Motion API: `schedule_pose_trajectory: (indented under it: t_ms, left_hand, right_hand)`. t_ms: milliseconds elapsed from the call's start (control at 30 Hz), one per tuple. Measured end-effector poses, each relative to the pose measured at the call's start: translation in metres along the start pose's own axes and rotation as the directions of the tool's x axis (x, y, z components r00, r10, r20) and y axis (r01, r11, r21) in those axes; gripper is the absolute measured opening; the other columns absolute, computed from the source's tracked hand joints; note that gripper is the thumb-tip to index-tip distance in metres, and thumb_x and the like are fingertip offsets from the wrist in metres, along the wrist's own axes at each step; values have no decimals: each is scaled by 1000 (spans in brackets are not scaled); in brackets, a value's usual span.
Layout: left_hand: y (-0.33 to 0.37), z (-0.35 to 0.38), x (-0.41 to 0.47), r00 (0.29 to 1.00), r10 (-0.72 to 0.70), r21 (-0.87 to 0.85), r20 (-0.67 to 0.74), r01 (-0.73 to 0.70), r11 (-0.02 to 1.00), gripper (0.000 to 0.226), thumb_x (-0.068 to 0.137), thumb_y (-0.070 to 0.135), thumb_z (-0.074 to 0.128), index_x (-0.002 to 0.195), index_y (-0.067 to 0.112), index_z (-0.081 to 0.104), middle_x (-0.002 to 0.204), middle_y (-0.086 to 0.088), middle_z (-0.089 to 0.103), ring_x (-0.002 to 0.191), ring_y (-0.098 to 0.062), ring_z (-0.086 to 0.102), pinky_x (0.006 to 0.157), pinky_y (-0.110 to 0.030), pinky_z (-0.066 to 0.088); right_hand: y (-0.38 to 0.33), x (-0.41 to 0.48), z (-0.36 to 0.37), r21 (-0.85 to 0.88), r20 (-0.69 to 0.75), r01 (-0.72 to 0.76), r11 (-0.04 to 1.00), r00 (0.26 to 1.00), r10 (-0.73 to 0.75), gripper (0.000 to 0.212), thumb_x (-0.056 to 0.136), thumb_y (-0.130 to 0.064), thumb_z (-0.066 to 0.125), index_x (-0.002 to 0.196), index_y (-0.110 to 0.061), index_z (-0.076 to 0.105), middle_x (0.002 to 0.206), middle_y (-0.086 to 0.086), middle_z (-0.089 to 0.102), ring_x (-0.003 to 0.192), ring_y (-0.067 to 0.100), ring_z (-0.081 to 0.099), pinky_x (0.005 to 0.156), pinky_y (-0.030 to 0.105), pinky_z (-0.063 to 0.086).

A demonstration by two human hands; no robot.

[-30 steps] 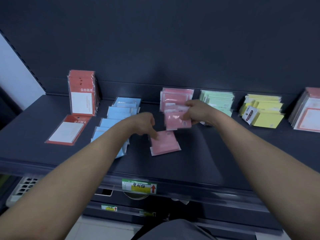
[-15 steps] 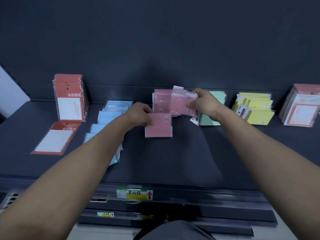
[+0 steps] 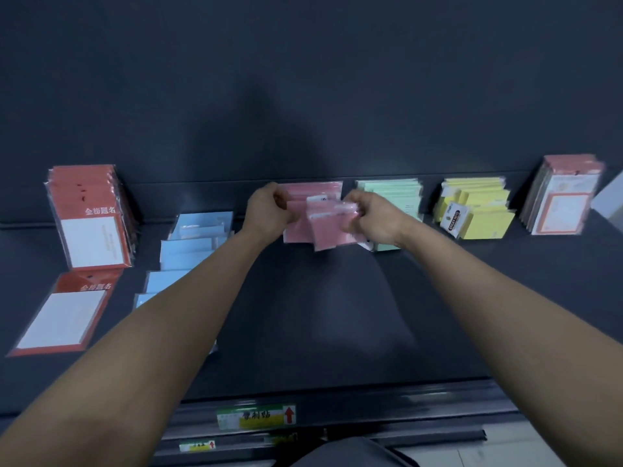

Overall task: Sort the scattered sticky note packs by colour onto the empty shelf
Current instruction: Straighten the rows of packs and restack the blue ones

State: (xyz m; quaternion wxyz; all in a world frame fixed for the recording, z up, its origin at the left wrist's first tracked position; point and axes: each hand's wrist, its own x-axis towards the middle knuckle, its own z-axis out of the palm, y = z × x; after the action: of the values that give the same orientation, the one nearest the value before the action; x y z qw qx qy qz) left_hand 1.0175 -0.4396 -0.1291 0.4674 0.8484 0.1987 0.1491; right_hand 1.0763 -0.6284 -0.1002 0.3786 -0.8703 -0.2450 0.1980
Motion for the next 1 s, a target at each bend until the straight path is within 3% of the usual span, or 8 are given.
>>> schedule_pose_trajectory:
  t_ms: [133,333,467,533,633,800,900,1000]
  left_hand:
    - [-7,-5,-2,1000,20,-77,14,-18,997,23,75,-7,69,83,11,58,69,2,49,62,-8,46,51,-7,43]
    - [-4,-13,-3,985,-8,-34,170,14,999,26,82,-5,65,105,5,63,75,-2,52,65,-14,52,71,-28,52]
    - [-3,-17,-6,976,-50,-129,212,78,989,23,88,-6,56,110,-1,60,83,-7,56,73,-19,56,77,-32,55]
    - [-2,-19,-12,972,-46,-218,232,98,971,16,94,1,50,107,1,59,81,-5,57,74,-17,56,78,-34,55]
    - [-2,-22,-19,960,-6,-253,278,79,964,11,94,18,56,101,12,60,83,1,60,79,-13,58,79,-29,55]
    - [-4,-19,-29,948,12,-71,317,11,997,64,72,-2,77,129,9,50,100,4,61,80,0,58,60,-3,46]
    - [-3,-29,-32,960,-16,-10,280,20,1000,54,73,-1,75,122,8,53,91,5,59,72,1,55,52,-2,42]
    - [-8,-43,-35,967,-51,46,249,41,998,45,73,1,76,113,7,55,90,0,61,72,-9,57,57,-12,48]
  right_hand:
    - [1,8,16,-77,83,-18,997,996,24,52,88,-3,61,136,-12,46,68,-9,44,47,2,49,39,6,34]
    - [-4,19,15,-143,111,-36,989,992,52,53,86,-2,59,136,-15,47,63,2,47,53,19,44,51,29,40]
    - [-4,18,20,-157,81,-24,987,996,37,54,86,-7,63,137,-13,46,73,-2,52,63,16,51,59,27,45]
    - [-5,16,23,-202,62,-17,979,998,30,56,86,-11,64,139,-9,45,92,1,57,80,18,57,73,26,48]
    - [-9,14,28,-294,37,-22,956,999,34,44,85,-16,66,126,-4,53,108,9,58,100,26,59,81,28,47]
    - [-14,14,33,-247,43,-50,968,997,63,43,83,-2,59,125,-4,51,104,11,59,94,27,62,77,35,52]
    - [-17,20,27,-129,-43,-68,989,997,63,34,81,9,48,109,-5,61,101,15,65,94,29,63,82,39,53]
    - [-17,27,29,-280,-151,-20,960,988,-23,32,87,2,44,112,-7,62,116,12,62,106,28,58,90,32,48]
